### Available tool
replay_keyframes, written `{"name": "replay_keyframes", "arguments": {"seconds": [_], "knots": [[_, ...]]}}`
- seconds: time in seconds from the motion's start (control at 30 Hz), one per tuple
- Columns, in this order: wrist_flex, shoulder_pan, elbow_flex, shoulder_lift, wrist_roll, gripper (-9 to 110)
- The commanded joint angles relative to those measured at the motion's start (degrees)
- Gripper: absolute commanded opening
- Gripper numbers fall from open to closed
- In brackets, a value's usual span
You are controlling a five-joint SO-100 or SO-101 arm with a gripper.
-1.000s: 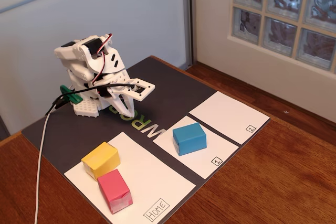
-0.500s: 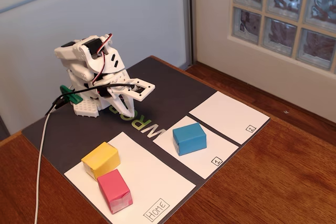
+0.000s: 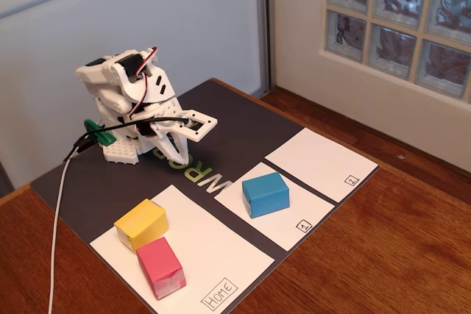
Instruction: Move box blue to zone 1
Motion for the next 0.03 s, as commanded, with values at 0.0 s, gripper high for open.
{"name": "replay_keyframes", "arguments": {"seconds": [0.0], "knots": [[0.6,0.4,3.1,3.0,0.0,0]]}}
